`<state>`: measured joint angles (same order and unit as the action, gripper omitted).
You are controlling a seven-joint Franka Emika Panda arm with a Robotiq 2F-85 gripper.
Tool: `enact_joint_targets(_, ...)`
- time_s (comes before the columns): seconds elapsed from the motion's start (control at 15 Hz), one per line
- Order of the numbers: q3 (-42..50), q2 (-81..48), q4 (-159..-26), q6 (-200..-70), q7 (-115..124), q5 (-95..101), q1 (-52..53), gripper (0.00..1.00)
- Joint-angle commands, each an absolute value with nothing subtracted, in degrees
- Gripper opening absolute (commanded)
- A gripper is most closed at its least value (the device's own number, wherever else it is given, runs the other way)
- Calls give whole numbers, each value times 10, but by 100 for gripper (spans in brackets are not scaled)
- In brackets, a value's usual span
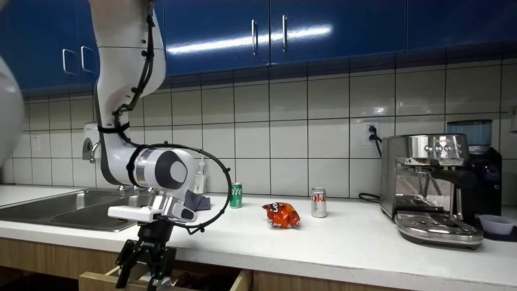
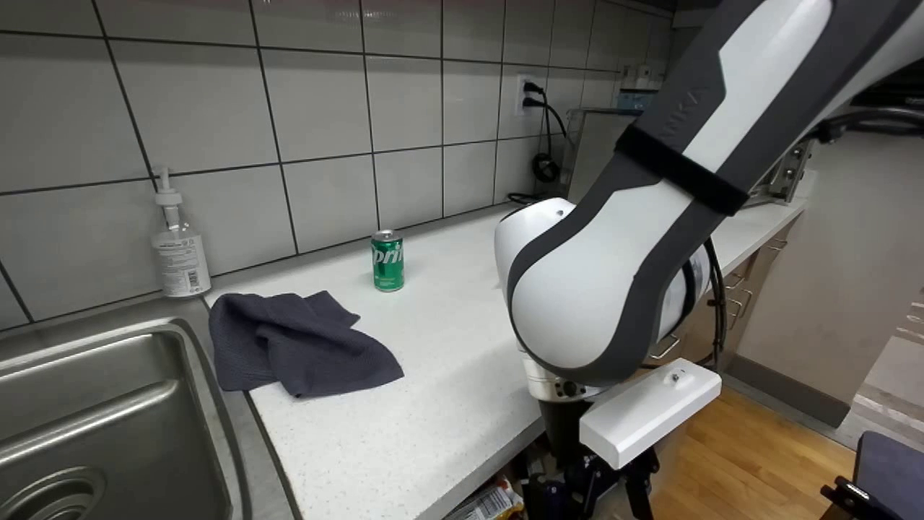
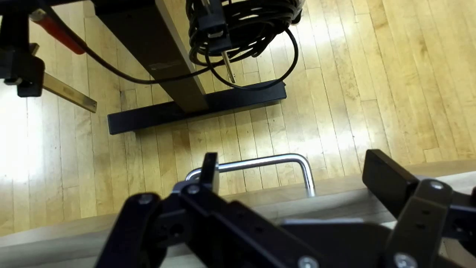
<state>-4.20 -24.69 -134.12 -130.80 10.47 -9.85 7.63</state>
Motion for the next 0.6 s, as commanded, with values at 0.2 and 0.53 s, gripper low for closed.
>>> enact_joint_targets(0.2, -33, -274, -1312, -1376, 109, -42, 92, 100)
enact_joint_targets(0.53, -32, -279, -1320, -1442, 119, -20, 102, 100)
